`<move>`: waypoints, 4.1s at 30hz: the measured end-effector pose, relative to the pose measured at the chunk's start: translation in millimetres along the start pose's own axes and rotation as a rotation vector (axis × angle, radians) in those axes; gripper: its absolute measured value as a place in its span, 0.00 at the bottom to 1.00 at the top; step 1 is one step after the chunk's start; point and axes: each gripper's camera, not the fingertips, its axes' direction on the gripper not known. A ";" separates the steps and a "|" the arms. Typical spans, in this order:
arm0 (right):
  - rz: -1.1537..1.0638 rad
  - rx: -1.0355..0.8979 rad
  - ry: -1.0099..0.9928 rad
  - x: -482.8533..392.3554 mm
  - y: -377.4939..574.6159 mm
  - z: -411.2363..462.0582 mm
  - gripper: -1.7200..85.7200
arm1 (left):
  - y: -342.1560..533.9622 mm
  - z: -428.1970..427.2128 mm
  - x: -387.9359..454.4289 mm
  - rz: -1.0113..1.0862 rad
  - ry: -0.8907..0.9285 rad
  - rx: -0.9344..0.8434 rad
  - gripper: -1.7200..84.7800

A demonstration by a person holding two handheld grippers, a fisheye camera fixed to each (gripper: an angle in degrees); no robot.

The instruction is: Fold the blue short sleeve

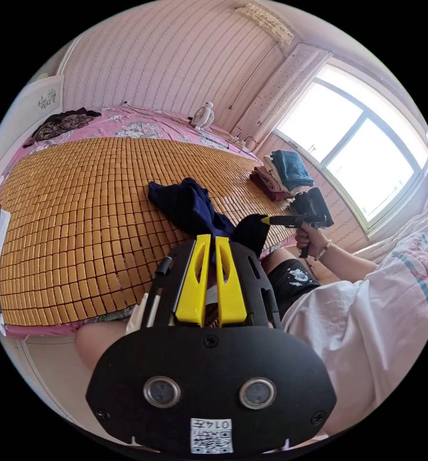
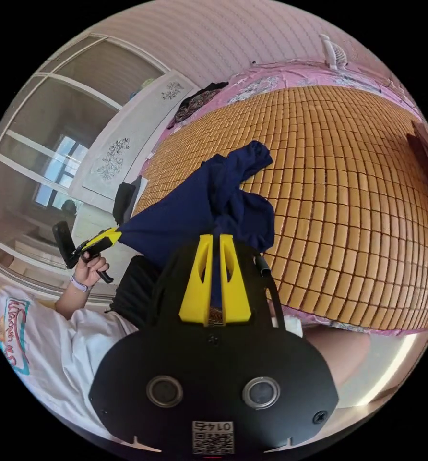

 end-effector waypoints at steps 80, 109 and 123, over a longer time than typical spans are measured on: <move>-0.779 1.143 -0.069 -364.2 217.7 -510.6 0.02 | 61.5 -542.9 378.7 0.556 -0.328 1.199 0.01; -0.351 0.716 0.144 -217.0 3.2 -299.7 0.03 | -109.2 -301.6 90.1 0.102 -0.365 0.381 0.01; 0.223 -0.072 0.142 11.4 77.3 -36.2 0.03 | -1.4 -77.7 -86.5 -0.509 -0.142 -0.226 0.01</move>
